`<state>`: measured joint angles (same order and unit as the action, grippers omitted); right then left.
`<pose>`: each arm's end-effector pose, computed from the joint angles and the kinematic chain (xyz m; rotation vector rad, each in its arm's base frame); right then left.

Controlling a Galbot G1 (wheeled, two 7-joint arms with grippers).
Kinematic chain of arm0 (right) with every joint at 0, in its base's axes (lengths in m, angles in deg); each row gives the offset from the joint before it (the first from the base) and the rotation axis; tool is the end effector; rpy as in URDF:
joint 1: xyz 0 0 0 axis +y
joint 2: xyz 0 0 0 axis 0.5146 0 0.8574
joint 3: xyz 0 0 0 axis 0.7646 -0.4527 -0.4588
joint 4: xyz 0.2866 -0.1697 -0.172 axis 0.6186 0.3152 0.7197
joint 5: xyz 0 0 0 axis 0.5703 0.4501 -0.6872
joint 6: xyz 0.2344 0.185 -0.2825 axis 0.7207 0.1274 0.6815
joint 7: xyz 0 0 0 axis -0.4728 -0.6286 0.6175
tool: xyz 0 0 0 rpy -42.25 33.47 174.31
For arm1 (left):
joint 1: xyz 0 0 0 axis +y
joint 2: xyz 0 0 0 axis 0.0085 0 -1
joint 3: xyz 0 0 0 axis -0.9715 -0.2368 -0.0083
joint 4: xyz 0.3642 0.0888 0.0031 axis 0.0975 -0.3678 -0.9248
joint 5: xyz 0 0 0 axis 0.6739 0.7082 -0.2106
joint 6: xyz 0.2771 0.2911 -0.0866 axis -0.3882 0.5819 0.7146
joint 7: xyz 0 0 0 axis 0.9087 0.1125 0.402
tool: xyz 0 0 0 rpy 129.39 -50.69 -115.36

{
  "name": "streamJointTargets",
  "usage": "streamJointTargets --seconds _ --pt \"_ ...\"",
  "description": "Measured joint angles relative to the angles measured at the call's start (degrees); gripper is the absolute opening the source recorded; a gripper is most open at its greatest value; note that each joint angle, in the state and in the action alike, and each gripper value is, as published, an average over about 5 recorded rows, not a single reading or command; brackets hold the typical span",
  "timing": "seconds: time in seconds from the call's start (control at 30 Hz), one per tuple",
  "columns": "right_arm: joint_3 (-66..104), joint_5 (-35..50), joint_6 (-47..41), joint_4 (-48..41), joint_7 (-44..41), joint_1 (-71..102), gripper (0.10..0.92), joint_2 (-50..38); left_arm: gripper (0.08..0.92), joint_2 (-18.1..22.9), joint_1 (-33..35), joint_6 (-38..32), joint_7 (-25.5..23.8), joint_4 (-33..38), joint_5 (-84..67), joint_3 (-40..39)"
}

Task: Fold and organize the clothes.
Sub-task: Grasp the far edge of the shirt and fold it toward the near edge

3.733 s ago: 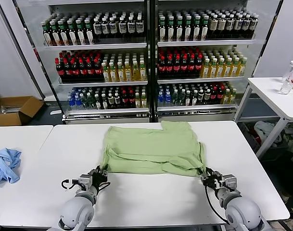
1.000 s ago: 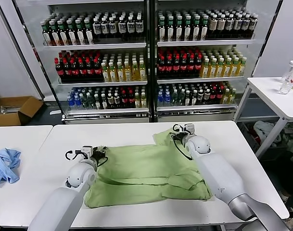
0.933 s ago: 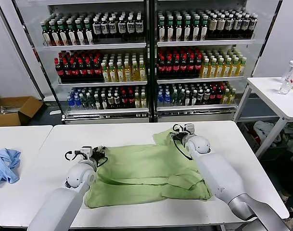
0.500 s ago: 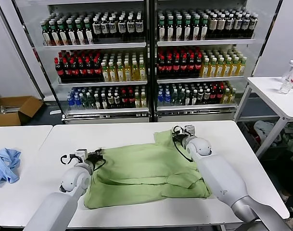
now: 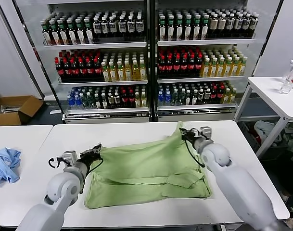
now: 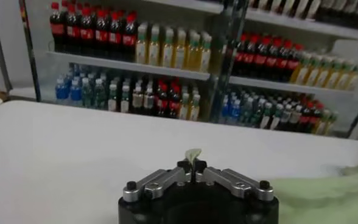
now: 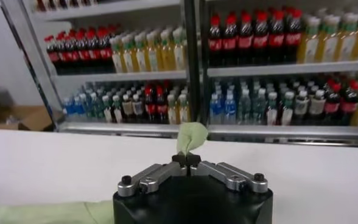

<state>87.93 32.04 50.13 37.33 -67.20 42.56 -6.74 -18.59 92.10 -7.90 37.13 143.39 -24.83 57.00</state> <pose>0.4689 -0.0592 -0.2527 0.3894 -2.7278 -0.0411 0.3758 0.0689 -0.2559 -0.1516 -2.6937 0.2150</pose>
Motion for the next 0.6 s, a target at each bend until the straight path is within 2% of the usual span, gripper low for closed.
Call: streamJointTargets --seconds 0.33,0.4,0.6 --pt "8.5 -3.1 -2.3 13.9 1.2 17.6 0.129 -1.9 0.103 -1.2 9.3 1.7 -2.1 6.3 3.5 2.1" --pt "9.4 -4.3 -2.7 15.7 1.4 20.1 0.172 -1.7 0.132 -1.0 10.5 1.9 -2.8 6.7 5.4 1.8" --pt "12.3 -7.4 -3.0 20.7 1.6 26.7 0.345 -1.4 0.298 0.1 13.4 1.2 -3.5 8.1 13.1 1.1"
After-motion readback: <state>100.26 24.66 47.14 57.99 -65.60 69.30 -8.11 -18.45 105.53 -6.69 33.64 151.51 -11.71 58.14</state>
